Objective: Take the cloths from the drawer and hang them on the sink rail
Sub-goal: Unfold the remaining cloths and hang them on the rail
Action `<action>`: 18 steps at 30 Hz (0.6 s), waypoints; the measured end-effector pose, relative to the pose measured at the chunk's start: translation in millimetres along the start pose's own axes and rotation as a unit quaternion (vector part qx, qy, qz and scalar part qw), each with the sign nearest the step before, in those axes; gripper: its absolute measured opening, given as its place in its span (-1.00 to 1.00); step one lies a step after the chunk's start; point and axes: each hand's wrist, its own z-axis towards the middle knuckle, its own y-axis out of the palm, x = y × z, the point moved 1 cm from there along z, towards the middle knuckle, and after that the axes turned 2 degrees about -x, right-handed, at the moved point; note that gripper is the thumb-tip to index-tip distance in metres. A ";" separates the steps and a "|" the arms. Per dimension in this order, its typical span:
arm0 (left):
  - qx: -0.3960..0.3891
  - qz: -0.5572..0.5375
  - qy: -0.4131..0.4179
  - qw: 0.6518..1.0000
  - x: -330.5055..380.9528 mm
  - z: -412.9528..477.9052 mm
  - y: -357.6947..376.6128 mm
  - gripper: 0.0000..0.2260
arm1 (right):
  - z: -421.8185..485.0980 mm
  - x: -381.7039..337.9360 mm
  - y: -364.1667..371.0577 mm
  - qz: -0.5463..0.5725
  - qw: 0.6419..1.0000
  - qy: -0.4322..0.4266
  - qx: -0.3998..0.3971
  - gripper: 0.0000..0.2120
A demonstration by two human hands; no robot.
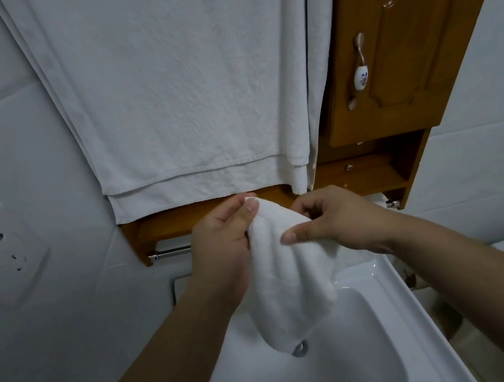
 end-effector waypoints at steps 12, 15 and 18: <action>0.080 0.154 0.059 0.983 9.3 4.3 -23.5 -0.90 | 6.6 17.8 -10.7 -0.100 0.992 0.043 -0.069 -0.89; 0.093 0.165 0.069 0.980 12.1 4.4 -22.6 -0.87 | 12.8 10.9 -12.9 -0.230 0.972 0.048 -0.029 -0.89; 0.111 0.175 0.073 0.976 14.6 7.9 -26.2 -0.89 | 17.0 1.3 -15.0 -0.296 0.954 0.035 0.032 -0.90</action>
